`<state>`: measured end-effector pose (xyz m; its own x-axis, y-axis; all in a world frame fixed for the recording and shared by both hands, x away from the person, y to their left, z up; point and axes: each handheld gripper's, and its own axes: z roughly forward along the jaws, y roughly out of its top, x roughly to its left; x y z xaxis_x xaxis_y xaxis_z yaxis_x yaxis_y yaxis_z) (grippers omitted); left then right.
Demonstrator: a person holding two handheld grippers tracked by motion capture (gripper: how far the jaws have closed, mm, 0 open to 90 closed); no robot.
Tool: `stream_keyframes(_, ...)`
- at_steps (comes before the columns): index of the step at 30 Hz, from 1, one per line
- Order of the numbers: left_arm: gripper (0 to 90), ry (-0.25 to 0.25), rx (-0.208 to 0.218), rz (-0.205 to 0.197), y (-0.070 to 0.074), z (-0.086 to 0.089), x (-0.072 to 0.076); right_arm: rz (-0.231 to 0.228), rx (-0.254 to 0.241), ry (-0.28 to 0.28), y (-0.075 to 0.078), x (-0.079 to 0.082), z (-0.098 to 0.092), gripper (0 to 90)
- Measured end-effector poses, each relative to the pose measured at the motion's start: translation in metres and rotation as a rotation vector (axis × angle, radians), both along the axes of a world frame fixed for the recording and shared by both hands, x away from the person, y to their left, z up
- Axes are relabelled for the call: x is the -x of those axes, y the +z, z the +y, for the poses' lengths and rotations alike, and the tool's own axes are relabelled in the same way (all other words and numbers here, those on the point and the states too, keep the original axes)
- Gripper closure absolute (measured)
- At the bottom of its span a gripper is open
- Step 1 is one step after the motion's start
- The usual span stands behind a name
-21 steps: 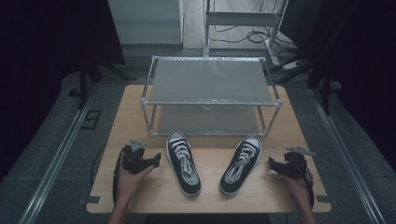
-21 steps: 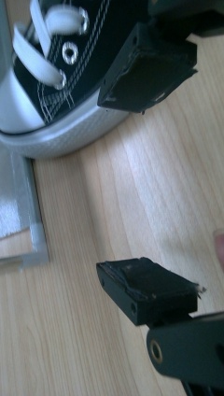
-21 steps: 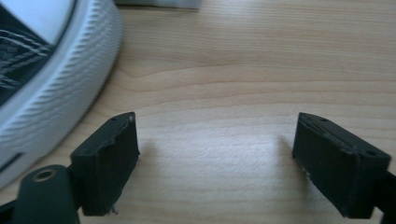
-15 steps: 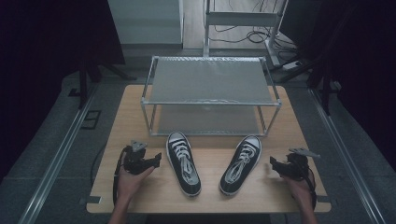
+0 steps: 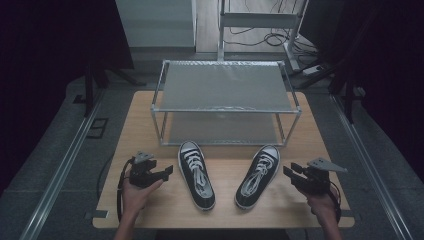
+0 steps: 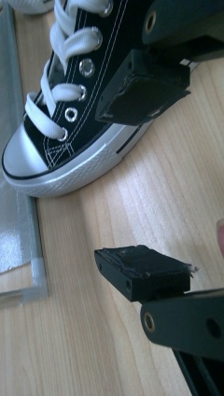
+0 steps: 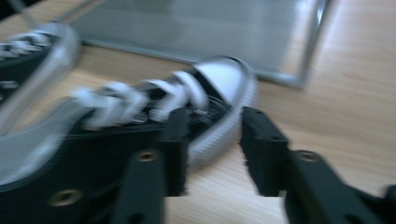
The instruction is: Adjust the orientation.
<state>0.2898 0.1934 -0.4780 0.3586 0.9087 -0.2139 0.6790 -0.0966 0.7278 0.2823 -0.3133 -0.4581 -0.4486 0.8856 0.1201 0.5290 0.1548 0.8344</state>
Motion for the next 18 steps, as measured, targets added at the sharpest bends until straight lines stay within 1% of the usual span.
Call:
stream_keyframes(1, 28.8, 0.000, 0.004, 0.002, 0.000, 0.000, 0.000, -0.004, -0.001, 0.031, 0.005, 0.002, 0.005, 70.6)
stream_keyframes(3, 28.5, -0.002, 0.011, 0.006, 0.001, -0.002, 0.001, 0.001, -0.009, 0.068, 0.011, 0.008, 0.012, 77.6)
stream_keyframes(5, 28.1, -0.013, 0.012, 0.008, 0.001, -0.003, 0.001, 0.005, -0.025, 0.090, 0.014, 0.013, 0.019, 81.4)
stream_keyframes(6, 27.8, -0.013, 0.012, 0.008, 0.001, -0.003, 0.001, 0.005, -0.025, 0.090, 0.014, 0.013, 0.019, 81.4)
stream_keyframes(7, 27.8, -0.015, 0.004, 0.009, 0.001, -0.004, 0.002, 0.001, -0.030, 0.102, 0.015, 0.016, 0.024, 83.8)
stream_keyframes(8, 27.8, -0.021, 0.006, 0.008, 0.001, -0.005, 0.002, 0.001, -0.033, 0.121, 0.017, 0.018, 0.029, 85.9)
stream_keyframes(9, 27.8, -0.025, 0.012, 0.007, 0.003, -0.005, 0.004, -0.006, -0.034, 0.169, 0.021, 0.023, 0.043, 88.5)
stream_keyframes(13, 27.8, -0.034, 0.022, 0.005, 0.005, -0.006, 0.006, -0.009, -0.061, 0.230, 0.025, 0.030, 0.066, 90.0)
stream_keyframes(16, 27.9, -0.028, 0.018, 0.009, 0.006, -0.006, 0.006, -0.008, -0.072, 0.281, 0.026, 0.036, 0.085, 90.0)
stream_keyframes(18, 27.9, -0.034, 0.016, 0.009, 0.006, -0.007, 0.006, -0.008, -0.061, 0.321, 0.025, 0.040, 0.098, 90.0)
